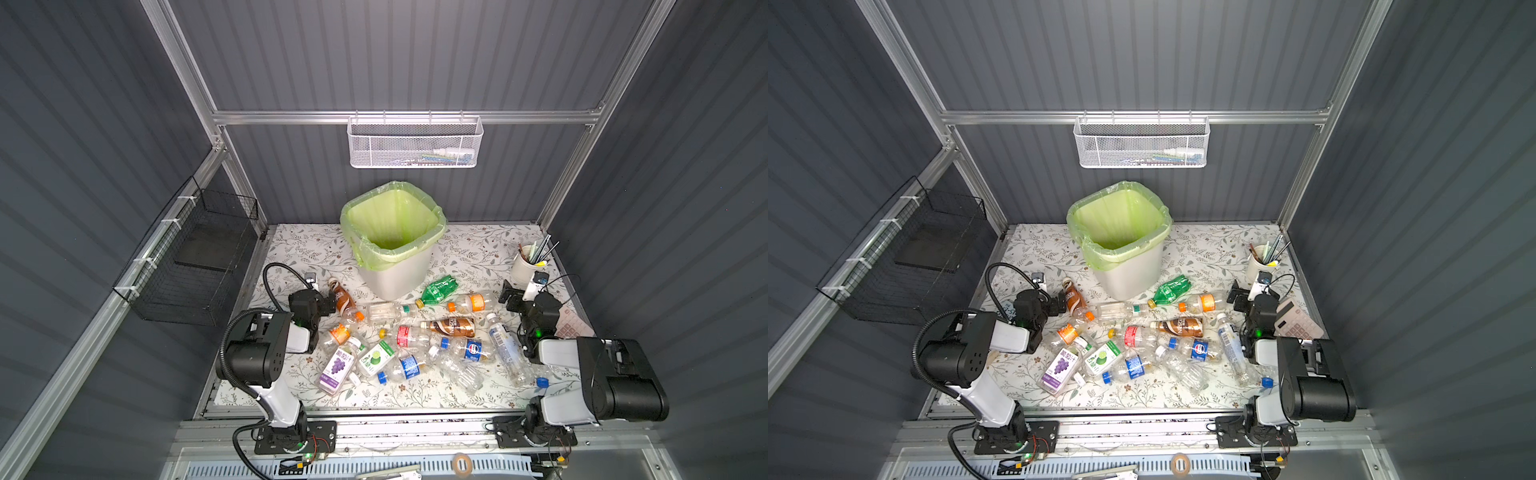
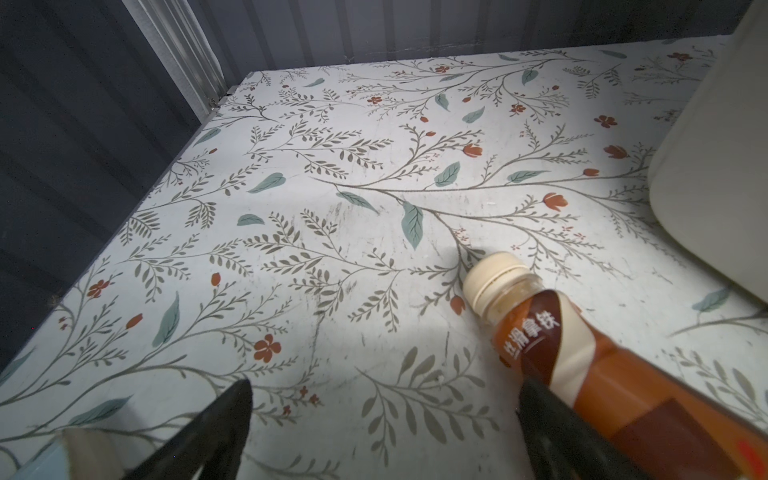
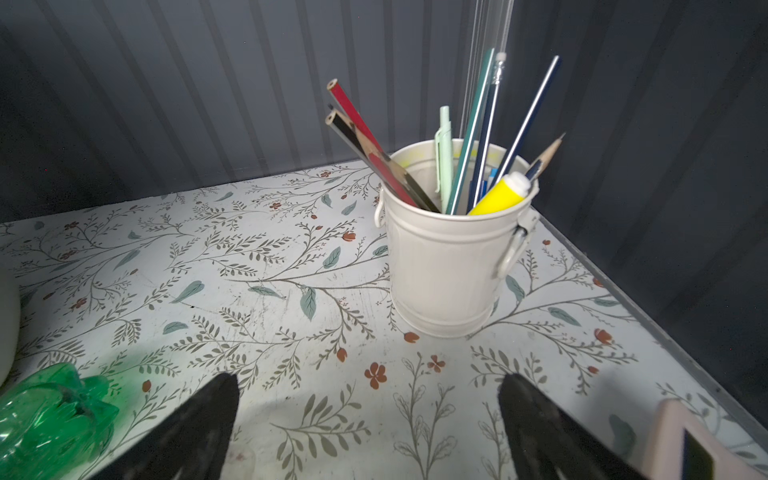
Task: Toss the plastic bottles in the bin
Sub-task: 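Lower the right gripper onto the clear blue-labelled bottle and grasp it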
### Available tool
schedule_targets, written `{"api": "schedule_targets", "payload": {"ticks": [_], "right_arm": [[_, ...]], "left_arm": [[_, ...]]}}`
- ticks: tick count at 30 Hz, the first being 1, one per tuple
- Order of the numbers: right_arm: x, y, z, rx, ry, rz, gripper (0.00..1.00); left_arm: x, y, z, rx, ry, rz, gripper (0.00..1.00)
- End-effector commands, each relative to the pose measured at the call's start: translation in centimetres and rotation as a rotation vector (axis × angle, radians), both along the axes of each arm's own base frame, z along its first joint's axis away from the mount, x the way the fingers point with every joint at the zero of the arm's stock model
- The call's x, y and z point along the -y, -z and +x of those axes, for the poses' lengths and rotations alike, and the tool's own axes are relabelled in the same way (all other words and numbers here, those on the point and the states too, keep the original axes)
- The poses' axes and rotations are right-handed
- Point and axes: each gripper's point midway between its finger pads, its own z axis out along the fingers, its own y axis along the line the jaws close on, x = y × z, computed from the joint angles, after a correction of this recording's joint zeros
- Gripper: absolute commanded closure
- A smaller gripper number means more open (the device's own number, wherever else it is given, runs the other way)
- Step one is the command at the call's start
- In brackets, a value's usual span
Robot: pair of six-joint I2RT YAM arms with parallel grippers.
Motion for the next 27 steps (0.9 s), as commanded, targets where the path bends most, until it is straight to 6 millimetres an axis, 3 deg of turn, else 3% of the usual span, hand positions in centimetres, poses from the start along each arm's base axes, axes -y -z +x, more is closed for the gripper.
{"api": "schedule_targets", "payload": {"ticks": [1,5,11,18,27], "right_arm": [[0.0,-0.3,0.2,0.008,0.000,-0.008,0.01],[1.2,-2.7,-1.0,0.008,0.079,0.018,0.01],[2.1,-5.0,-5.2,-0.239,0.199,0.208,0.01],[3.8,-0.9,-12.1,-0.618,0.397,0.390,0.01],[4.2,3.2,-17.2,-0.702,0.579,0.487,0.01]], "left_arm": [[-0.7,-0.8,0.6,0.023,-0.040,-0.013,0.00],[-2.4,-3.7,0.8,-0.054,-0.159,-0.012,0.00],[-2.5,-10.7,1.3,-0.025,-0.207,-0.085,0.00],[-0.8,-14.9,2.3,0.059,-0.139,-0.194,0.00],[0.2,-14.9,1.9,0.034,-0.099,-0.241,0.00]]}}
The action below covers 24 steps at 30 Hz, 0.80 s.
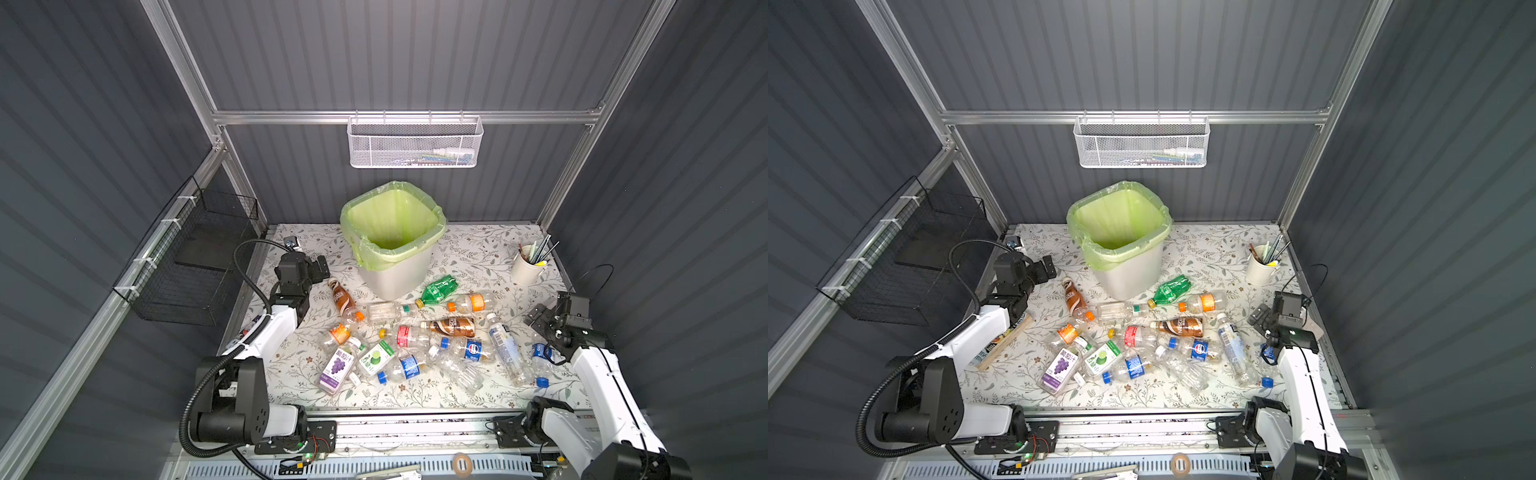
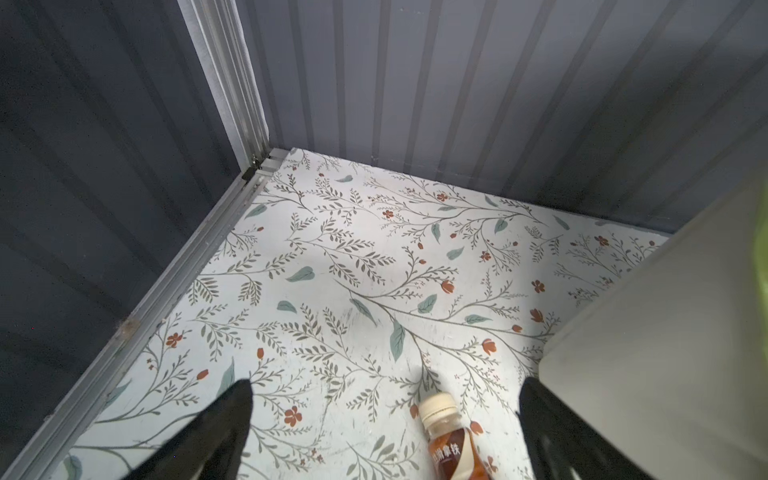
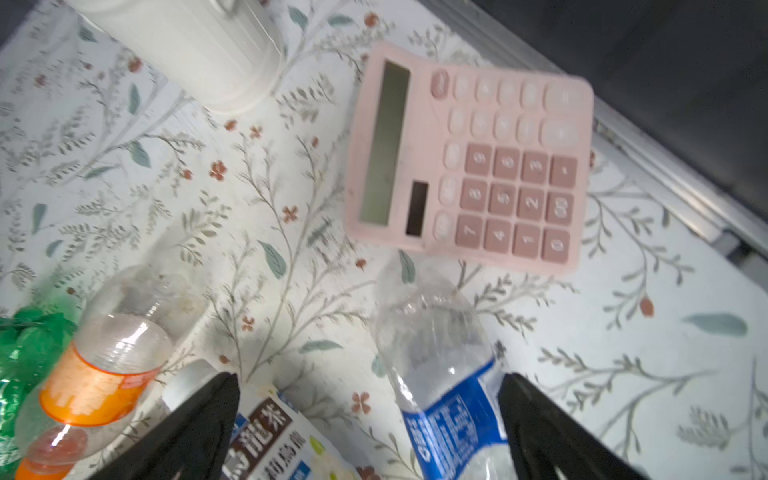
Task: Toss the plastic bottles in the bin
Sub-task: 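Lower the right gripper onto the clear blue-labelled bottle and grasp it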
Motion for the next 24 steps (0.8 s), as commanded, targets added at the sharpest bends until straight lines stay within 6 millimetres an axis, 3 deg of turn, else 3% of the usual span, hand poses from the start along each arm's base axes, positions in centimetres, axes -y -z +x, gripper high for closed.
{"api": "schedule_targets", "payload": {"ticks": [1,10,19,24], "right_arm": [[0.3,2.0,-3.0,-0.096,0.111,0.032,0.01],[-1.0,4.5,-2.4,-0.163,0.088,0.131,0.01],[-2.0,6.0,-1.9,-0.130,0.084,0.181,0.12],[-2.8,6.7,-0.8,-0.131,0.050,0.219,0.24]], "left_arm": [[0.4,-1.2,-0.1,0.011,0.019,-0.037,0.00],[0.5,-0.6,-0.1,-0.011,0.025,-0.033,0.00],[0.7,-0.6,0.2,-0.020,0.033,-0.035,0.00],[1.0,-0.9,0.5,-0.016,0.042,-0.063,0.00]]}}
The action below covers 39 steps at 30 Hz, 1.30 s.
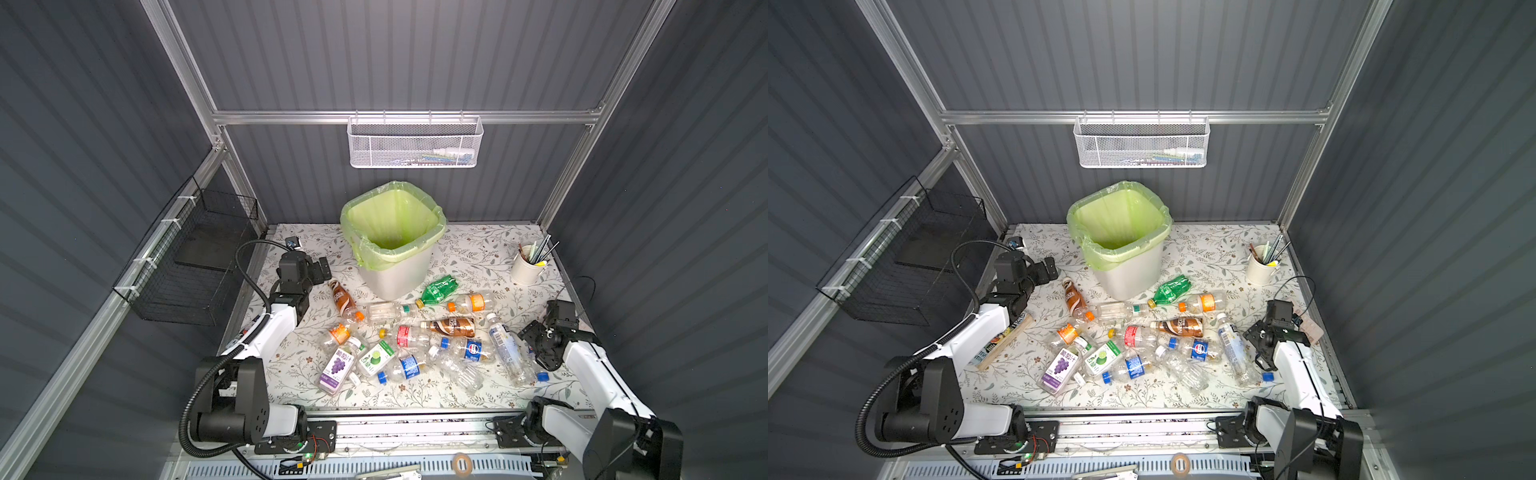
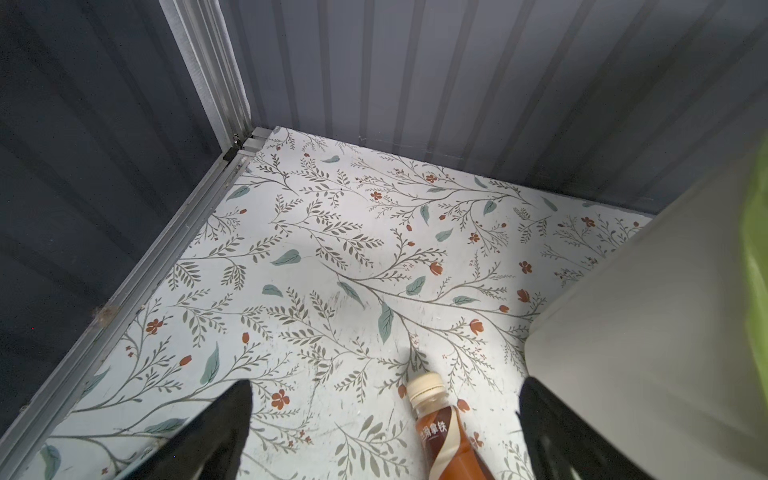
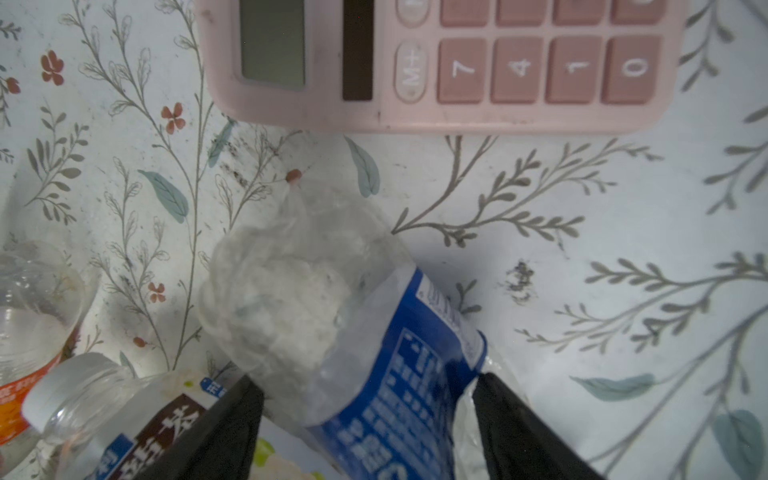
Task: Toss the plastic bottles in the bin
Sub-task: 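Lower the right gripper onto the clear blue-labelled bottle and grasp it, then lift the blue-labelled bottle with the right gripper and carry it over the bin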
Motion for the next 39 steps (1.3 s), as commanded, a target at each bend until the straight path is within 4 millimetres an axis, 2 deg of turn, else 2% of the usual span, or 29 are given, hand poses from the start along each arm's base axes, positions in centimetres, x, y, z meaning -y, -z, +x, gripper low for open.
{"api": "schedule_targets", "payload": {"ticks": [1,9,14,16,22,29,32,35,37,39], "right_arm": [[-0.9,0.5,0.8,0.018,-0.023,0.041,0.26],[-1.3,-0.5,3.1,0.090,-0.073,0.032,0.45],[-1.4,-2.5,4.6,0.164,-0.111,0.009,0.51],[-1.3,-4.0,5.2,0.213,-0.124,-0.008,0.52],[-1.3,-10.5,7.4,0.396,-0.184,-0.064,0.55],[-3.6,-19.6,10.6,0.643,-0.273,-0.048,0.57],[-5.1,-21.8,11.6,0.687,-0.319,-0.027,0.57],[-6.8,-23.1,12.2,0.722,-0.358,-0.005,0.57],[-7.1,-22.8,12.4,0.697,-0.376,-0.021,0.55],[-6.2,-21.1,11.8,0.597,-0.350,-0.068,0.42]], "left_arm": [[0.4,-1.3,0.6,0.018,0.014,-0.039,0.00],[0.1,-1.6,0.4,0.024,-0.004,-0.038,0.00],[-0.7,-1.8,-0.1,0.031,-0.059,-0.051,0.00],[-1.0,-1.8,-0.2,0.026,-0.077,-0.051,0.00],[-2.0,-1.7,-0.8,0.020,-0.144,-0.057,0.00],[-2.5,-1.9,-1.3,0.019,-0.172,-0.057,0.00],[-2.4,-1.7,-1.5,0.011,-0.169,-0.056,0.00],[-2.5,-1.7,-1.8,0.013,-0.168,-0.051,0.00],[-2.5,-1.7,-2.0,0.010,-0.167,-0.044,0.00],[-2.5,-1.6,-2.2,0.003,-0.162,-0.038,0.00]]}}
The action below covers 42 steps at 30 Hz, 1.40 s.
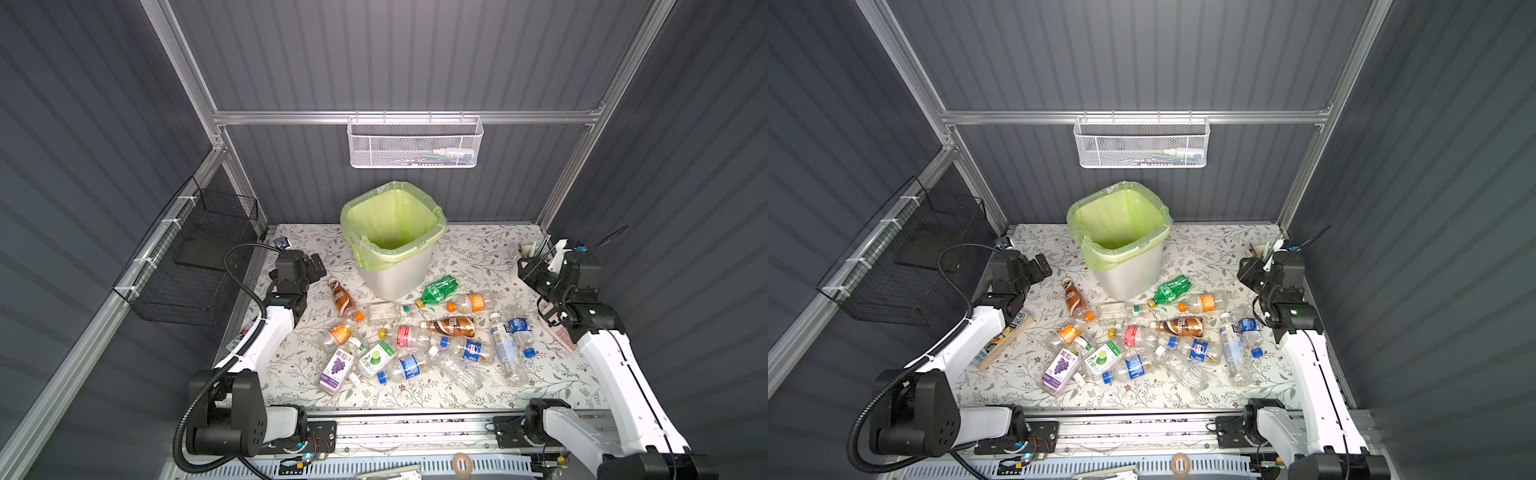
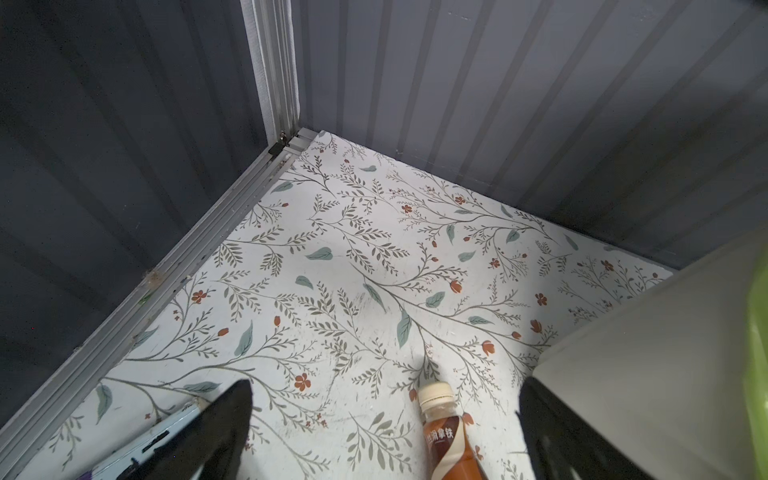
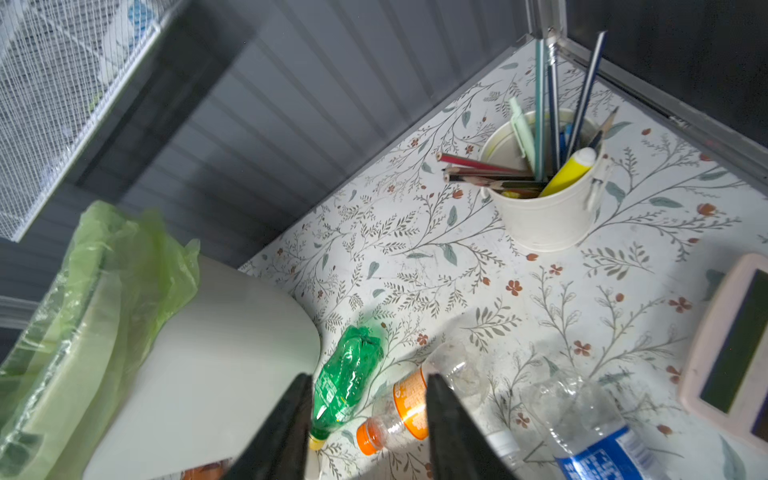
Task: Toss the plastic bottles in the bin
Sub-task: 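Lift the blue-labelled bottle with the right gripper and carry it over the bin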
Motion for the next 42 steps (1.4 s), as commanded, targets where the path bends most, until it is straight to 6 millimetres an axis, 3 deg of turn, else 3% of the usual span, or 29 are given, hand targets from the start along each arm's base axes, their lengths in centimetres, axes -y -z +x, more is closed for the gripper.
{"api": "schedule_targets", "payload": {"ticks": [1,5,9,17,25,34,42], "right_arm": [[1.2,2.7,-1.0,-0.133,0.044,-0.089,0.37],[3.8,8.6,-3.4,-0.353,0.074,-0.254,0.22],[4.4,13.7,-5.7,-0.514,0.058,-0.223,0.15],[3.4,20.0,-8.1,-0.668,0.005,-0.174,0.15],[4.7,20.9,-7.5,-0.733,0.020,-0.197,0.18],[4.6,22.1,-6.1,-0.798,-0.028,-0.198,0.19],[4.1,23.2,-5.1,-0.817,-0.063,-0.175,0.33]], "left_arm": [[-0.5,0.2,-0.9,-0.017,-0.009,0.018,0.00],[-0.4,1.0,-1.2,-0.040,0.003,0.026,0.00],[0.1,1.8,-1.1,-0.064,0.028,0.016,0.00],[0.8,2.5,-0.6,-0.082,0.065,-0.005,0.00],[1.1,2.6,-0.6,-0.087,0.076,-0.010,0.00],[1.0,2.4,-0.7,-0.083,0.078,-0.003,0.00],[1.1,2.6,-0.7,-0.087,0.081,-0.001,0.00]]}}
